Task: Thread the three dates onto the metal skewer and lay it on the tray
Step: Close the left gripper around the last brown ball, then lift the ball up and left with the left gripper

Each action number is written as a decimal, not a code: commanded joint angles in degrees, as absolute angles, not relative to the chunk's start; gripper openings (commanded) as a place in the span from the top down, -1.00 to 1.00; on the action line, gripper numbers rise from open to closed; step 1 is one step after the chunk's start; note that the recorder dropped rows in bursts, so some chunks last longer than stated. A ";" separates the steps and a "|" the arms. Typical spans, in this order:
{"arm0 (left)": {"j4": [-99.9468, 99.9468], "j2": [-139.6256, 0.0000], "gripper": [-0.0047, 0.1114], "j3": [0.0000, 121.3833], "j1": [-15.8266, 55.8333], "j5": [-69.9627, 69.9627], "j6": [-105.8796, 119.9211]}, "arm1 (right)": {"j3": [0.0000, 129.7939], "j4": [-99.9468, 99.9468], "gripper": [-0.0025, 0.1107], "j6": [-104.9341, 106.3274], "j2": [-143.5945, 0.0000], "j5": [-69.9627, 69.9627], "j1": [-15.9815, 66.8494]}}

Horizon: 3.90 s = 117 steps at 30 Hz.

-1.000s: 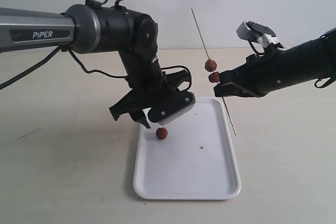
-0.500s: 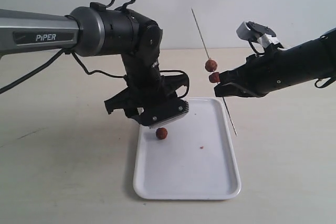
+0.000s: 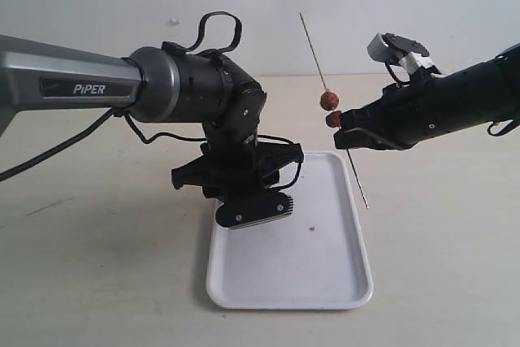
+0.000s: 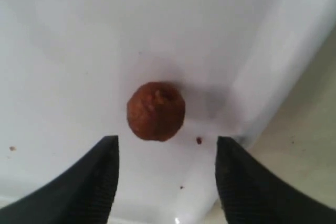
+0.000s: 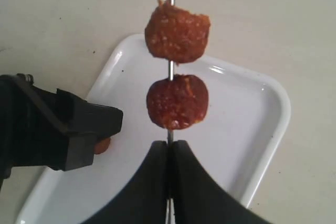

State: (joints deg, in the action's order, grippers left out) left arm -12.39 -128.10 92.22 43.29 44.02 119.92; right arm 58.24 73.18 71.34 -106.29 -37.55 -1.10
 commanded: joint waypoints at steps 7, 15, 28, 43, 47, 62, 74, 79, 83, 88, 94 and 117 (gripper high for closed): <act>-7.55 -127.67 -0.01 91.84 43.95 45.14 120.09 | 58.80 73.15 0.96 71.84 -106.11 -37.16 -1.49; -7.42 -127.67 0.01 88.39 44.04 40.84 120.09 | 58.80 73.15 0.96 71.84 -106.11 -37.16 -1.49; -8.58 -127.67 0.18 87.47 46.05 40.04 120.09 | 58.80 73.15 0.96 71.84 -106.11 -36.57 -1.49; -9.96 -127.67 0.18 87.47 46.72 40.15 119.98 | 58.80 73.15 0.96 71.84 -106.11 -36.69 -1.49; -9.96 -127.67 0.18 87.47 46.61 40.15 119.99 | 58.80 73.15 0.96 71.84 -106.11 -36.69 -1.49; -9.72 -127.67 0.21 87.47 46.61 40.50 119.11 | 58.80 73.27 0.96 71.84 -106.11 -36.69 -1.49; -9.72 -127.67 0.43 87.47 46.61 40.60 117.84 | 58.80 73.28 0.96 71.71 -106.11 -36.69 -1.49; -9.72 -127.67 0.43 87.47 46.61 40.50 116.27 | 58.80 73.28 0.96 71.71 -106.11 -36.69 -1.49; -9.72 -127.67 0.43 87.47 46.61 40.48 114.46 | 58.80 73.28 0.96 71.71 -106.11 -36.69 -1.49; -9.72 -127.67 0.43 87.47 46.61 40.48 114.35 | 58.80 73.40 0.96 71.71 -106.11 -36.69 -1.38; -9.72 -127.44 0.43 87.47 46.61 40.05 110.35 | 58.80 73.53 0.96 71.71 -106.11 -36.69 -1.38; 16.59 -118.93 0.43 87.47 38.17 28.86 87.78 | 58.80 73.53 0.96 71.71 -106.11 -36.69 -1.38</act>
